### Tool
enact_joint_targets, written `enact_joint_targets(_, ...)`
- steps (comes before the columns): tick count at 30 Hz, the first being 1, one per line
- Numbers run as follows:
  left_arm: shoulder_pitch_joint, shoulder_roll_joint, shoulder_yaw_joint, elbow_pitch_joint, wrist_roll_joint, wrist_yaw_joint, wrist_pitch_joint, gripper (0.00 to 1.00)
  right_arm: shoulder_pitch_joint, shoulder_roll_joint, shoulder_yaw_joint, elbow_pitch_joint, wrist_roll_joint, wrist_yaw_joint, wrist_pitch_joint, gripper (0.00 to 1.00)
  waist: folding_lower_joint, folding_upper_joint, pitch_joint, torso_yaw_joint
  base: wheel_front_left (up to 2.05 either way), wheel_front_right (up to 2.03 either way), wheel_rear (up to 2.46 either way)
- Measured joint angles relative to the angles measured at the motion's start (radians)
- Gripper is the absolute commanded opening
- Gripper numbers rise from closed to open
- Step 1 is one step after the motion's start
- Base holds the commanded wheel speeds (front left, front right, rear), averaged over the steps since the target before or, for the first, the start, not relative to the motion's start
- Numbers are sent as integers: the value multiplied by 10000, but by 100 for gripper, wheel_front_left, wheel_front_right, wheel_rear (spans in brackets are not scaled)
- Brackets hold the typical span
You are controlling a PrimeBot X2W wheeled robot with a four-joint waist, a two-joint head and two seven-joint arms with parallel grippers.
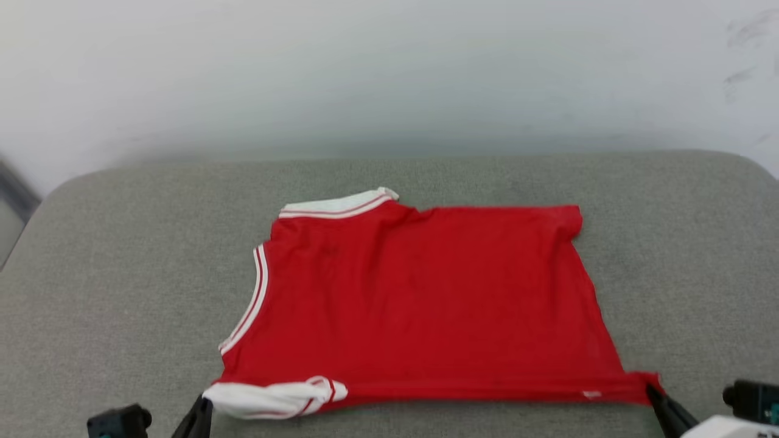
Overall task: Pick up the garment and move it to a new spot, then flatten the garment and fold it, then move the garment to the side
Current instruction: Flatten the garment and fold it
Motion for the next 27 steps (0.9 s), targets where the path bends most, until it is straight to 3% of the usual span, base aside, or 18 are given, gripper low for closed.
enact_joint_targets(5, 1196, 336, 50, -1521, -178, 623, 851, 0, 1680, 949, -1478, -1871, -1099, 0, 1168, 0, 0, 0, -263, 19, 0, 0, 0)
enact_joint_targets(12, 1940, 571, 63, -2560, -291, 1049, 1427, 0, 3018, 2174, -2637, -4065, -2362, -6, 2742, 0, 2, 1, -298, -6, 0, 0, 0)
enact_joint_targets(18, 1361, 717, -198, -2757, -144, 865, 1714, 0, 2767, 2345, -2637, -4734, -2849, -8, 3651, 0, 3, 0, -115, -83, 0, 0, 0)
enact_joint_targets(27, -1492, 579, -571, -1396, 261, 251, 1657, 0, 131, 1661, -1768, -3728, -2880, -15, 4082, 0, 6, 0, 1021, -189, 0, 0, 0)
